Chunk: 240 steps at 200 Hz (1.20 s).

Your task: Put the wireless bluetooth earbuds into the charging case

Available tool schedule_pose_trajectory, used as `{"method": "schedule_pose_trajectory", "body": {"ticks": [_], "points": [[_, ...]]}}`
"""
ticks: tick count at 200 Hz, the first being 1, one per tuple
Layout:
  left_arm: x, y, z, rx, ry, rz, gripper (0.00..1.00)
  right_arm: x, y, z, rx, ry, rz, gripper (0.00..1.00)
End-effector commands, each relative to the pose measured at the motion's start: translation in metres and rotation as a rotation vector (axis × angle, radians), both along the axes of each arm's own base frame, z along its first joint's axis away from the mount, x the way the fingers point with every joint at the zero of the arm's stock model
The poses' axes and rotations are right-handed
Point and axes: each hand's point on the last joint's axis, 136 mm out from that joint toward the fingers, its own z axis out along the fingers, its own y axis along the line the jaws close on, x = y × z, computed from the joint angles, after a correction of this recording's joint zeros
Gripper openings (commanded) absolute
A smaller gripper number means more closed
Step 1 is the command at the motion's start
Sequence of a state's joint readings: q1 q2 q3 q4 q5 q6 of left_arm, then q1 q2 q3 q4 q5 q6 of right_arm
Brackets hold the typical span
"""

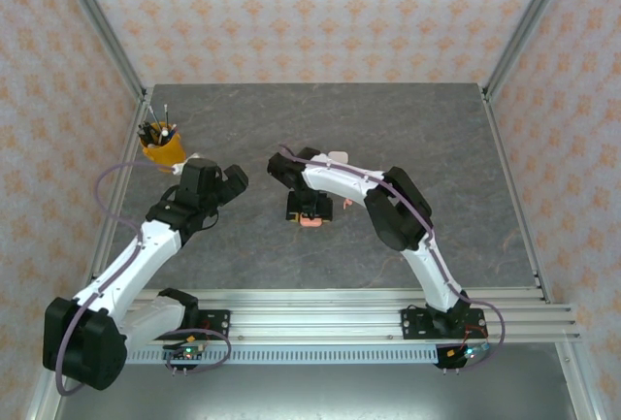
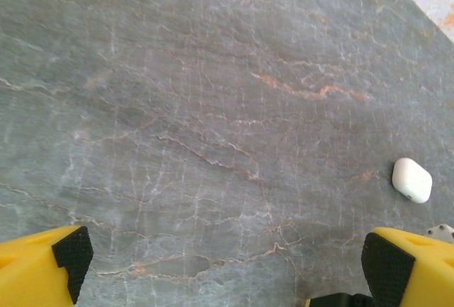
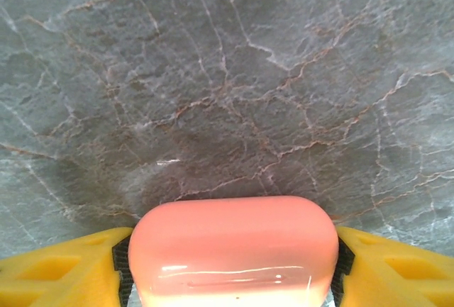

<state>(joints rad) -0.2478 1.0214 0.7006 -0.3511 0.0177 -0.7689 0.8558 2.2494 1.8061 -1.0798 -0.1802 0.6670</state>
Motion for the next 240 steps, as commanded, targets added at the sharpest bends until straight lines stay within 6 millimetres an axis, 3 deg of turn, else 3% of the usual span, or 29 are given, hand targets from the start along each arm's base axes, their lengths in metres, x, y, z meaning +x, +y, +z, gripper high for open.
{"method": "schedule_pose_trajectory", "body": {"ticks": [1, 92, 155, 209, 240], "points": [[-0.003, 0.020, 0.019, 0.071, -0.059, 0.066, 1.00, 0.004, -0.007, -0.006, -0.056, -0.003, 0.021, 0.71], [-0.013, 0.034, 0.041, 0.091, -0.068, 0.139, 1.00, 0.006, -0.008, -0.012, -0.025, 0.016, -0.039, 0.69], [-0.017, 0.037, 0.036, 0.084, -0.060, 0.169, 1.00, 0.006, -0.005, -0.011, 0.001, 0.012, -0.062, 0.61], [-0.012, 0.021, 0.026, 0.071, -0.032, 0.067, 1.00, 0.007, -0.006, -0.007, 0.014, 0.001, -0.079, 0.55], [-0.012, 0.018, 0.016, 0.058, -0.017, 0.056, 1.00, 0.006, -0.006, -0.005, 0.034, -0.001, -0.110, 0.57]]}}
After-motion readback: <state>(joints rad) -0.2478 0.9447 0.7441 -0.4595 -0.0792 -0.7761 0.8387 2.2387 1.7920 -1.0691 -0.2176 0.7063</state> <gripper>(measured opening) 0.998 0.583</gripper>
